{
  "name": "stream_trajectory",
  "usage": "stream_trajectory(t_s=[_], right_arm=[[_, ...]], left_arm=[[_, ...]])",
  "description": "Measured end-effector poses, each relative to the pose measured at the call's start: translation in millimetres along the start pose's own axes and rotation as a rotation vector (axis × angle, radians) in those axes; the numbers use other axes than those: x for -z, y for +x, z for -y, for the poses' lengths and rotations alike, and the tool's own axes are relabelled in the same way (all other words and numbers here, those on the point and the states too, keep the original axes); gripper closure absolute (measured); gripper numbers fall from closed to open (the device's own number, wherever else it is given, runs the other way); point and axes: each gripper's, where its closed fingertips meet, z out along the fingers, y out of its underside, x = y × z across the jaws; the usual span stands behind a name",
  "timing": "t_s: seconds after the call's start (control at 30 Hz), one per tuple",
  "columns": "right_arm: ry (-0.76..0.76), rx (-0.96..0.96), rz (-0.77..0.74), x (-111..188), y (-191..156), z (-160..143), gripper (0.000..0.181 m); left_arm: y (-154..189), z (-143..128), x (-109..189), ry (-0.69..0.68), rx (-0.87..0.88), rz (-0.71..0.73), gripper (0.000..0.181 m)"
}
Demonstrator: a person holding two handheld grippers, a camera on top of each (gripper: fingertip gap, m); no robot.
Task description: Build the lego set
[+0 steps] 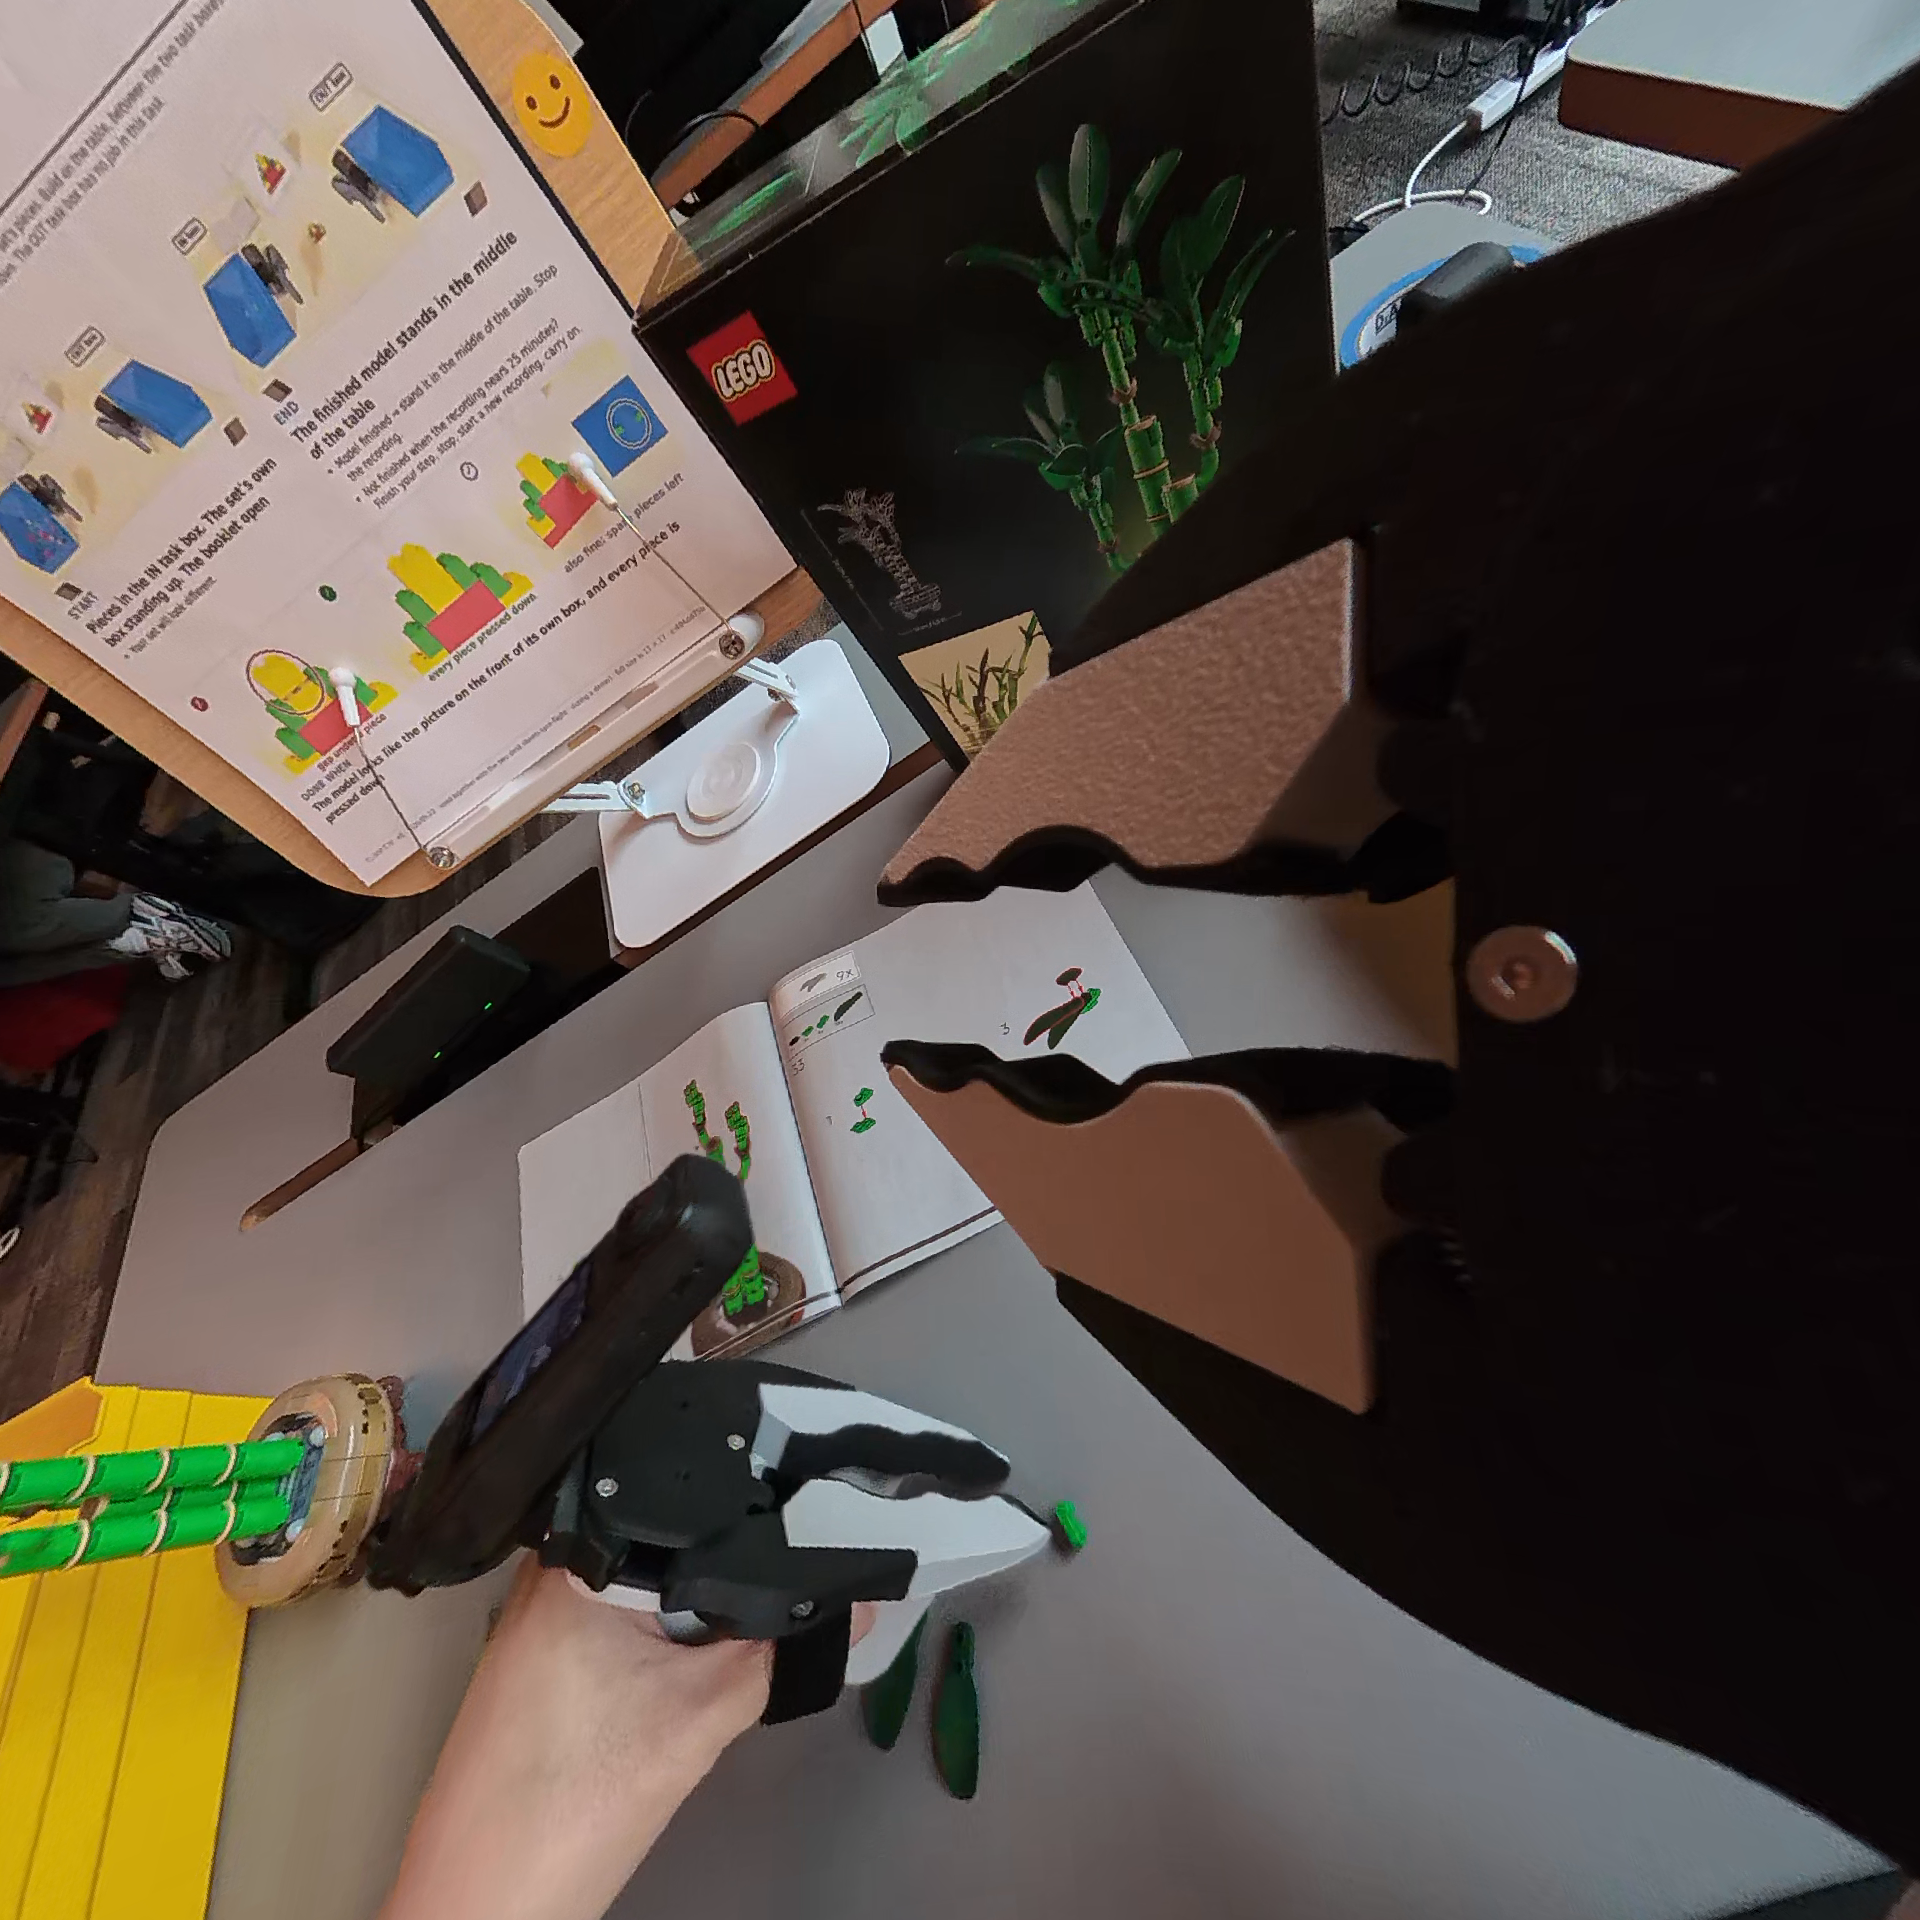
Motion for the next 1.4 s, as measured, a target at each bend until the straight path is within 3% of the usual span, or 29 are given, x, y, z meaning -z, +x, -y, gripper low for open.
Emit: stream_trajectory(t_s=[0.1,0.2,0.33,0.43,0.5,0.63,0.7,0.9,1.1,1.2,1.4], right_arm=[[-0.009,0.005,-0.004,0.3,0.0,-1.3,0.156],[-0.023,0.008,-0.010,0.1,0.4,-3.4,0.156],[-0.035,0.008,-0.018,-0.7,2.0,-4.9,0.156],[-0.055,0.014,-0.022,-3.0,1.9,-6.1,0.156],[-0.067,0.022,-0.025,-4.8,0.8,-5.2,0.156],[-0.070,0.046,-0.016,-9.5,-4.5,0.8,0.156],[-0.069,0.054,-0.004,-13.0,-7.9,3.3,0.156],[-0.143,0.055,-0.002,-26.8,-8.7,-7.5,0.155],[-0.219,0.045,-0.006,-37.3,-6.6,-21.6,0.155],[-0.245,0.047,-0.004,-40.4,-7.3,-25.8,0.155],[-0.273,0.054,0.000,-45.5,-8.4,-29.4,0.155]], left_arm=[[-6.7,2.0,19.1,0.075,-0.011,0.099,0.156],[2.1,-7.2,53.0,0.235,-0.036,0.170,0.166],[17.9,-53.2,117.0,0.461,-0.039,0.283,0.170],[6.8,-113.6,183.1,0.586,0.049,0.464,0.169],[-13.1,-168.0,227.8,0.595,0.166,0.599,0.166],[-79.7,-295.4,313.6,0.382,0.427,0.909,0.162],[-110.0,-339.4,347.0,0.290,0.503,0.983,0.159],[-173.2,-423.7,352.6,-0.121,0.566,0.903,0.168],[-209.2,-472.2,333.7,-0.557,0.295,0.759,0.156],[-217.4,-482.3,328.4,-0.611,0.251,0.700,0.153],[-227.5,-485.5,315.5,-0.556,0.278,0.618,0.153]])
